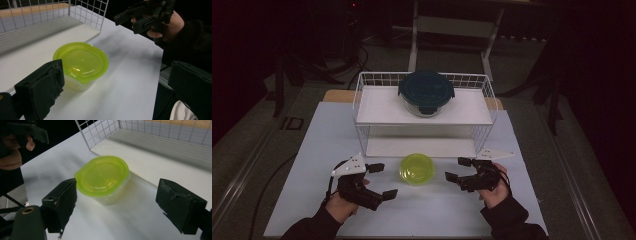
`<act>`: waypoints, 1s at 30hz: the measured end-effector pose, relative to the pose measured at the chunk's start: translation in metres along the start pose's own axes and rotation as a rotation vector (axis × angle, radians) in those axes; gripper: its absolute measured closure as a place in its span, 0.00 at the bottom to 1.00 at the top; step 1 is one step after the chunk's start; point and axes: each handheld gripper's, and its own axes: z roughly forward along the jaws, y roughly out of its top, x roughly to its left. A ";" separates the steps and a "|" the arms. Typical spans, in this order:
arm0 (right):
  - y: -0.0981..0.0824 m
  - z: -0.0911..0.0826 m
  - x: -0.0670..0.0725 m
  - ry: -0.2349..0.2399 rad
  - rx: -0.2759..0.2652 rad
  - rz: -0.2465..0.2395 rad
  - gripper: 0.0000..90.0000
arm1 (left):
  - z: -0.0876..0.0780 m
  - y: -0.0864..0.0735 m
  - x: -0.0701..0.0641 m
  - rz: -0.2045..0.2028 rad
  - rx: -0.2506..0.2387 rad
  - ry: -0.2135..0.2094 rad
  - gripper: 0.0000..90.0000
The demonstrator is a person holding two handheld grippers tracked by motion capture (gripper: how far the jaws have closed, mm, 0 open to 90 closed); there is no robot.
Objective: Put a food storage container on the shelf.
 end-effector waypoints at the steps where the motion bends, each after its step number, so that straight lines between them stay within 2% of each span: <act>1: 0.003 0.000 0.000 0.003 -0.008 0.000 0.18 | 0.000 0.002 0.000 -0.003 -0.003 0.002 0.00; 4: 0.010 0.002 -0.002 0.004 -0.031 0.017 0.16 | 0.003 0.010 0.004 -0.021 -0.009 -0.002 0.00; 7: 0.017 0.007 -0.006 -0.010 -0.036 0.015 0.16 | 0.006 0.015 0.010 -0.039 -0.013 0.014 0.00; 8: 0.018 0.008 -0.006 -0.018 -0.036 0.016 0.16 | 0.007 0.016 0.013 -0.051 -0.014 0.019 0.00; 10: 0.021 0.013 -0.008 0.008 -0.052 0.031 0.16 | 0.012 0.018 0.020 -0.089 -0.015 0.016 0.00; 12: 0.024 0.018 -0.010 0.010 -0.044 0.051 0.16 | 0.018 0.019 0.026 -0.121 -0.012 0.014 0.00; 16: 0.026 0.029 -0.015 0.030 0.010 0.128 0.16 | 0.029 0.021 0.033 -0.165 0.012 0.019 0.00; 18: 0.026 0.035 -0.016 -0.002 0.023 0.162 0.16 | 0.034 0.022 0.037 -0.190 0.031 0.025 0.00; 22: 0.026 0.045 -0.021 -0.006 0.052 0.228 0.18 | 0.045 0.019 0.048 -0.276 0.081 0.049 0.00; 23: 0.025 0.048 -0.022 -0.002 0.069 0.243 0.21 | 0.047 0.018 0.050 -0.300 0.090 0.057 0.00; 27: 0.021 0.056 -0.026 -0.001 0.107 0.325 0.35 | 0.056 0.013 0.058 -0.393 0.126 0.045 0.04; 28: 0.019 0.059 -0.027 -0.001 0.126 0.364 0.39 | 0.057 0.013 0.060 -0.414 0.132 0.048 0.05; 30: 0.016 0.064 -0.029 -0.003 0.148 0.405 0.45 | 0.061 0.010 0.063 -0.468 0.142 0.056 0.11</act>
